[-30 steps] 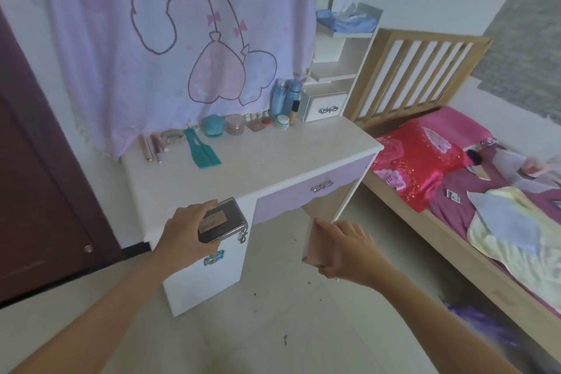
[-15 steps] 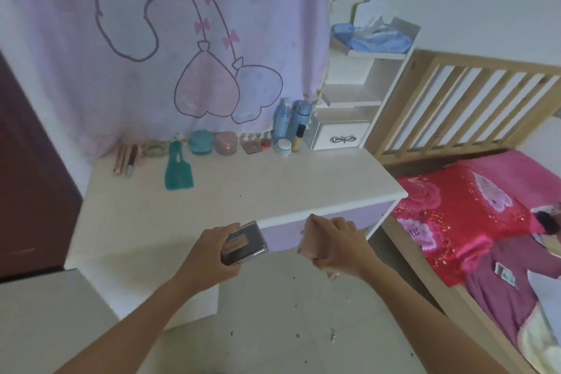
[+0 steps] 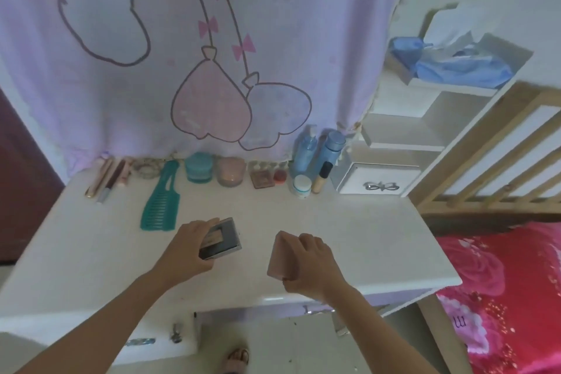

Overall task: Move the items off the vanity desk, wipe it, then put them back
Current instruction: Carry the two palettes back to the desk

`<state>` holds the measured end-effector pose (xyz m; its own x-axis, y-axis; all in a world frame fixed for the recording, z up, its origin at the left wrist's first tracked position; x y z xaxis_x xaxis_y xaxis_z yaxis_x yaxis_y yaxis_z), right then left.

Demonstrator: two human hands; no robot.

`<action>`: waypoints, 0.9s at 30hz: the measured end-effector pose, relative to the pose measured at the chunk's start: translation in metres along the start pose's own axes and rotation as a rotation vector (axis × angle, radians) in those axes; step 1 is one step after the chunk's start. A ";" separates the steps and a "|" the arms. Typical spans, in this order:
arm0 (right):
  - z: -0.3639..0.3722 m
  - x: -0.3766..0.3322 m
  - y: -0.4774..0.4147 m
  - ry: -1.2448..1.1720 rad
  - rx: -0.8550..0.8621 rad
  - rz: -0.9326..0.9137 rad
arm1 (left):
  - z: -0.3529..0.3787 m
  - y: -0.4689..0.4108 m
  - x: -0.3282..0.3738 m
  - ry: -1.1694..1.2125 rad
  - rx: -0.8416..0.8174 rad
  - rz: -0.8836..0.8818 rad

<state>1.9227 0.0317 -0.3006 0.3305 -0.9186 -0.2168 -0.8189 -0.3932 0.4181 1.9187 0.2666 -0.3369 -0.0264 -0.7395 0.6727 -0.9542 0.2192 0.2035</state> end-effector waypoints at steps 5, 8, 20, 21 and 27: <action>-0.016 0.012 -0.091 0.066 -0.132 -0.065 | -0.016 -0.076 -0.024 -0.094 -0.039 -0.071; -0.022 0.011 -0.139 0.104 -0.198 -0.121 | -0.025 -0.110 -0.036 -0.186 -0.086 -0.089; -0.024 0.003 -0.220 0.224 -0.310 -0.217 | -0.025 -0.146 -0.054 -0.463 -0.009 0.055; -0.024 0.002 -0.221 0.236 -0.304 -0.221 | -0.024 -0.147 -0.056 -0.479 -0.015 0.048; -0.036 -0.001 -0.217 0.193 -0.305 -0.212 | -0.028 -0.140 -0.049 -0.509 -0.016 -0.077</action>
<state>2.1166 0.1162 -0.3597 0.5826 -0.7950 -0.1688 -0.5561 -0.5415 0.6305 2.0623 0.2901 -0.3790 -0.1022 -0.9691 0.2247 -0.9545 0.1591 0.2523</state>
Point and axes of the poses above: each hand's wrist, its own y-axis away from the middle knuckle, its own z-axis out of the palm, x = y × z, the point moved 6 cm from there along -y, towards the middle knuckle, and after that the axes turned 13 degrees about -x, right-handed, at the moved point
